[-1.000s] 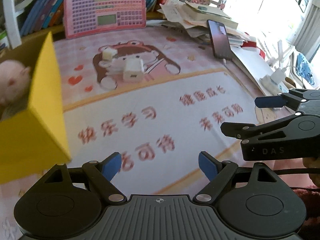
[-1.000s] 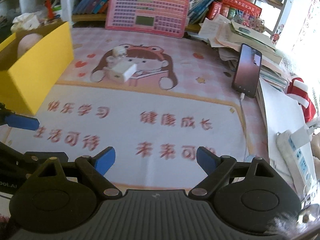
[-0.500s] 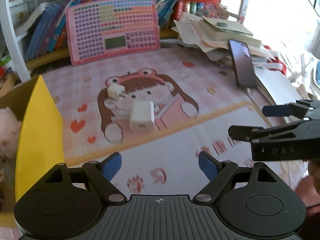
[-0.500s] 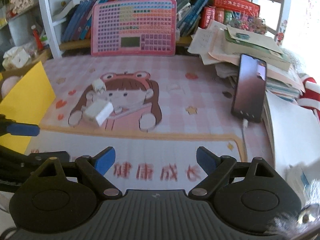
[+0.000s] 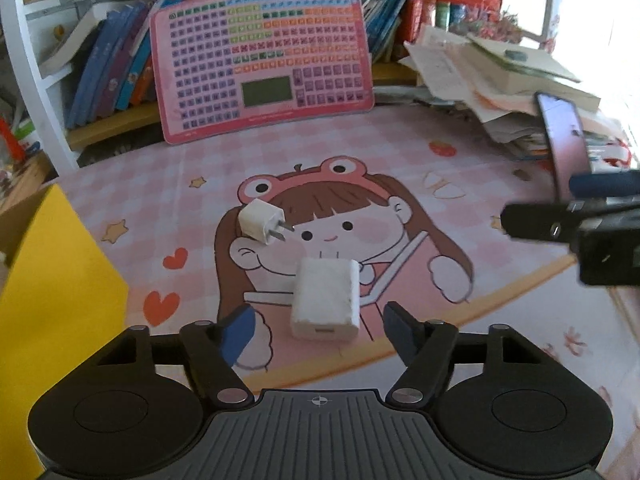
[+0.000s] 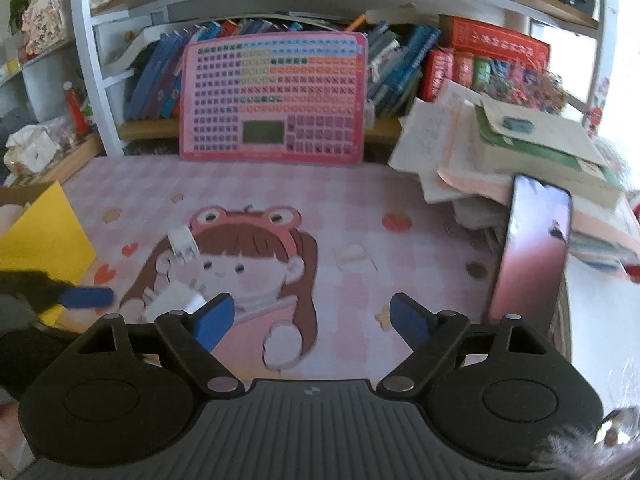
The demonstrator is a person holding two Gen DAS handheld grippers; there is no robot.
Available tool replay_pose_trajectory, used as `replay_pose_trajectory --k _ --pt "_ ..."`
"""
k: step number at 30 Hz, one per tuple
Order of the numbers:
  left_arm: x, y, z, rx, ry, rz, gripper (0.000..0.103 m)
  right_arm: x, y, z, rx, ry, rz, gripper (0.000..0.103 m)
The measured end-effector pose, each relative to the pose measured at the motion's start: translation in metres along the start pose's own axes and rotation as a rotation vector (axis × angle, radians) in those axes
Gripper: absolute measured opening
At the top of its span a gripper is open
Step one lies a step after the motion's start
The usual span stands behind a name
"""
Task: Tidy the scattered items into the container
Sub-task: 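Move both grippers toward the two white chargers on the mat, then grasp the large white charger with the left gripper while the right gripper grasps the small charger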
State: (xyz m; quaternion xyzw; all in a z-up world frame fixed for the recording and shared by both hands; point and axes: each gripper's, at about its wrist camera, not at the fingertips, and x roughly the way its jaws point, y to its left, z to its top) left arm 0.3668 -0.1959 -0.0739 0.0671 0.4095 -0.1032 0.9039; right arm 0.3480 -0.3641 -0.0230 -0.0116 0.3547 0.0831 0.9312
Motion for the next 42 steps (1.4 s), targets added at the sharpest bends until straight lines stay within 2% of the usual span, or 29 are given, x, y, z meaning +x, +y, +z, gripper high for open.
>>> replay_pose_trajectory --k 4,7,11,13,16,19,20,24,30,40,42 --pt "0.015 -0.002 0.004 -0.014 0.0 -0.006 0.065 0.017 0.004 0.01 -0.038 -0.005 0.044 0.084" --pt "0.025 -0.002 0.005 -0.025 0.008 -0.001 0.06 0.033 0.008 0.016 -0.059 0.013 0.077 0.079" --pt "0.036 -0.002 0.006 -0.047 0.033 0.038 0.059 0.053 0.015 0.024 -0.083 0.028 0.126 0.072" --pt "0.039 0.001 0.007 -0.067 0.038 0.025 0.055 0.062 0.022 0.028 -0.119 0.028 0.15 0.069" --pt "0.04 0.001 0.008 -0.065 0.035 0.016 0.042 0.076 0.032 0.033 -0.17 0.03 0.21 0.066" --pt "0.037 0.004 0.006 -0.048 0.043 -0.034 0.042 0.094 0.04 0.037 -0.195 0.055 0.267 0.057" --pt "0.034 0.007 0.005 -0.055 0.048 -0.039 0.042 0.101 0.044 0.038 -0.206 0.068 0.286 0.054" --pt "0.017 0.021 -0.003 -0.1 0.048 -0.037 0.042 0.122 0.057 0.041 -0.266 0.095 0.335 0.05" --pt "-0.018 0.044 -0.014 -0.218 0.056 -0.033 0.042 0.147 0.08 0.044 -0.328 0.122 0.4 0.042" --pt "-0.079 0.052 -0.023 -0.335 -0.023 -0.047 0.041 0.176 0.107 0.045 -0.386 0.146 0.37 0.032" --pt "-0.084 0.052 -0.024 -0.352 -0.031 -0.05 0.041 0.178 0.108 0.046 -0.385 0.147 0.369 0.025"
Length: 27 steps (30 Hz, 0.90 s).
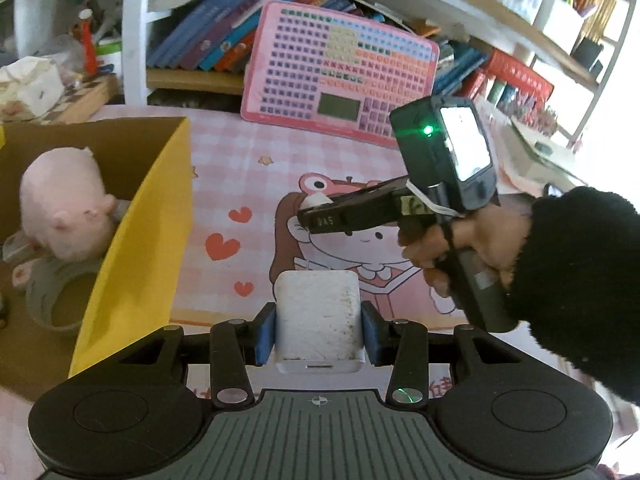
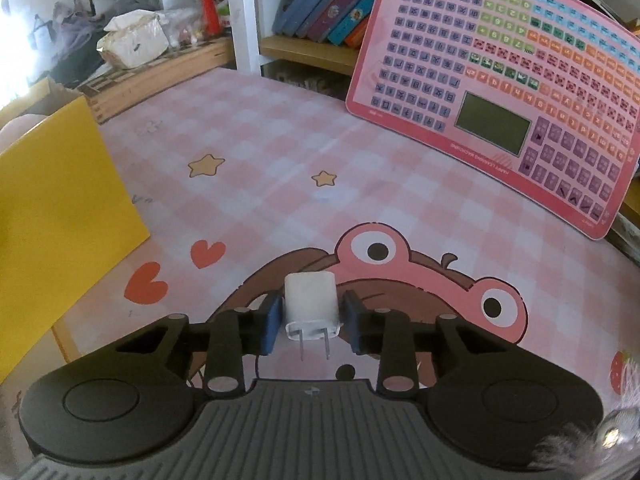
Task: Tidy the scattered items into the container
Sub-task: 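Grasp the large white charger with the left gripper while the right gripper grasps the small charger, then lift and carry both white chargers toward the yellow box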
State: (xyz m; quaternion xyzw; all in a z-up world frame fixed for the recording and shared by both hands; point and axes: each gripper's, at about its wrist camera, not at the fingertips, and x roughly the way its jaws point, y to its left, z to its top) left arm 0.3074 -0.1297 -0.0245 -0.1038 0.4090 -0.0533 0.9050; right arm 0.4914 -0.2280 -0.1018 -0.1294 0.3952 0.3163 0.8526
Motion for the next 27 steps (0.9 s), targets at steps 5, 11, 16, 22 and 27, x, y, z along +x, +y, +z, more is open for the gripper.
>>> replay_pose_trajectory --k 5,11,16,22,27 --pt "-0.008 0.001 -0.005 -0.015 -0.007 -0.01 0.041 -0.001 0.003 -0.001 -0.001 -0.002 -0.018 0.025" --pt "-0.02 0.007 -0.009 -0.036 -0.031 0.0 0.041 -0.02 0.008 -0.011 0.031 0.018 -0.008 0.025" --pt "-0.029 0.011 -0.016 -0.04 -0.037 0.008 0.041 -0.049 0.015 -0.025 0.073 0.013 -0.011 0.025" --pt "-0.043 0.013 -0.02 -0.021 -0.039 -0.008 0.041 -0.08 0.023 -0.042 0.105 -0.01 -0.001 0.025" --pt "-0.051 0.015 -0.022 -0.021 -0.041 -0.021 0.041 -0.095 0.031 -0.053 0.12 -0.013 0.008 0.025"
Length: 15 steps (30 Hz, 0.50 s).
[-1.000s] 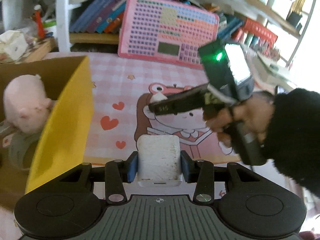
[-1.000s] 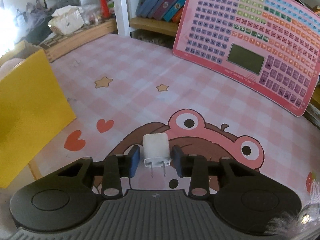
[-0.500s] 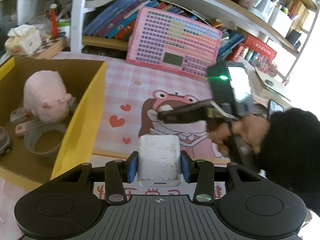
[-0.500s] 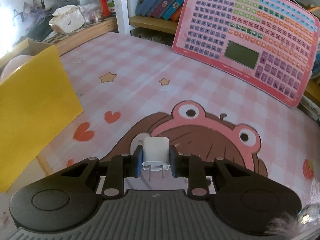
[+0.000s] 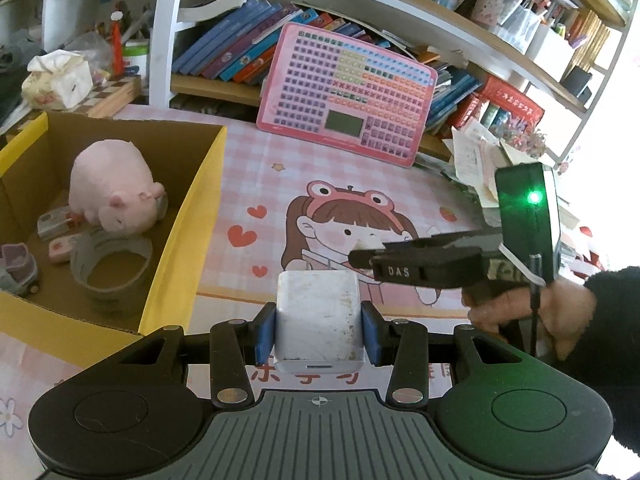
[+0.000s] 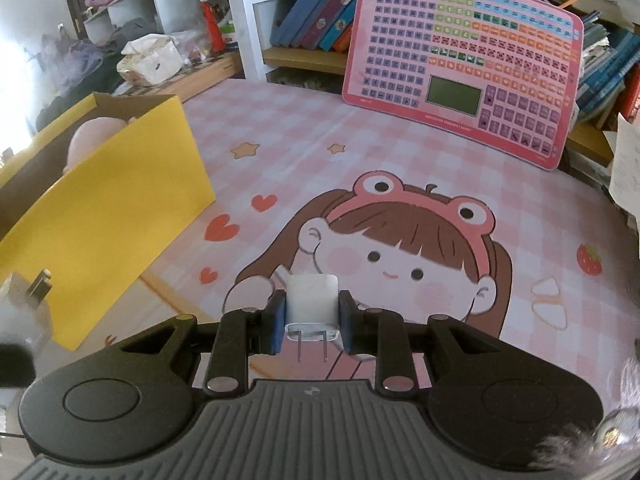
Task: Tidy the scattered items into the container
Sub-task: 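Lift and carry both white chargers toward the yellow box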
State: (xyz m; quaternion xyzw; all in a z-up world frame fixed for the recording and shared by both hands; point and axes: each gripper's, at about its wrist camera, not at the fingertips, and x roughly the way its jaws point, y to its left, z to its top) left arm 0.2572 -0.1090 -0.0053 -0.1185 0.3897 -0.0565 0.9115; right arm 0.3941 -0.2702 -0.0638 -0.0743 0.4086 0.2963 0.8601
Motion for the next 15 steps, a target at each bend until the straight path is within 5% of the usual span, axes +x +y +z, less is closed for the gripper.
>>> replay_pose_trajectory --k 15 --pt "-0.023 0.006 -0.01 0.031 -0.015 -0.115 0.041 -0.067 0.024 -0.052 0.193 -0.037 -0.122 0.025"
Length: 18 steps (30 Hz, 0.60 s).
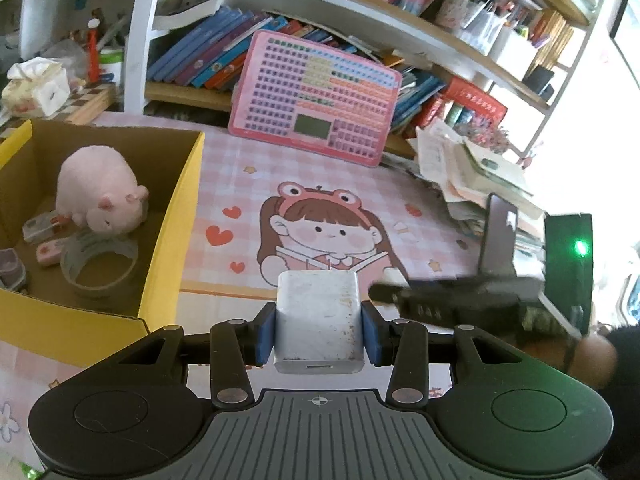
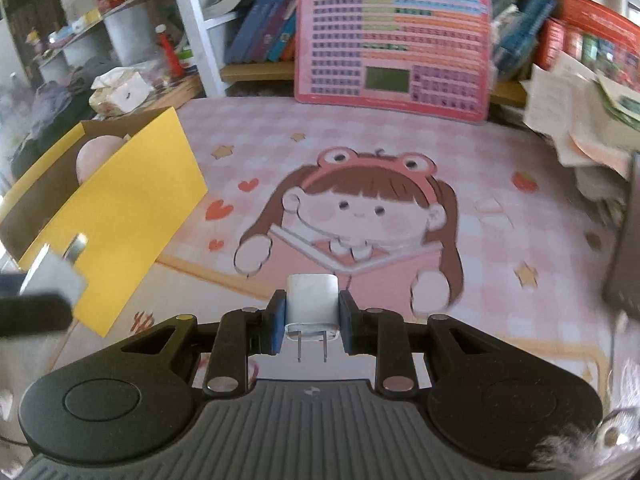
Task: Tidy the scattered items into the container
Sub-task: 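Lift and carry both white chargers toward the yellow box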
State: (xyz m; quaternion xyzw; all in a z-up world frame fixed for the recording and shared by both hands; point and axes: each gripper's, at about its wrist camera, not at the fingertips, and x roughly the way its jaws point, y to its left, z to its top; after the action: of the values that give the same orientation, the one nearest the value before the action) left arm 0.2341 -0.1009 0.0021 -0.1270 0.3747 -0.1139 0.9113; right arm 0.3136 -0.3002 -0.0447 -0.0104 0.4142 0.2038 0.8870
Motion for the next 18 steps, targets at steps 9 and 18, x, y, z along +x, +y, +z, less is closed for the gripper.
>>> replay_pose_trajectory --k 9,18 --pt "-0.022 0.017 -0.003 0.046 0.002 -0.123 0.041 -0.043 0.035 -0.036 0.062 -0.005 -0.09 0.025" --pt "-0.051 0.04 -0.022 0.079 0.01 -0.214 0.041 -0.073 0.074 -0.063 0.114 -0.038 -0.18 0.025"
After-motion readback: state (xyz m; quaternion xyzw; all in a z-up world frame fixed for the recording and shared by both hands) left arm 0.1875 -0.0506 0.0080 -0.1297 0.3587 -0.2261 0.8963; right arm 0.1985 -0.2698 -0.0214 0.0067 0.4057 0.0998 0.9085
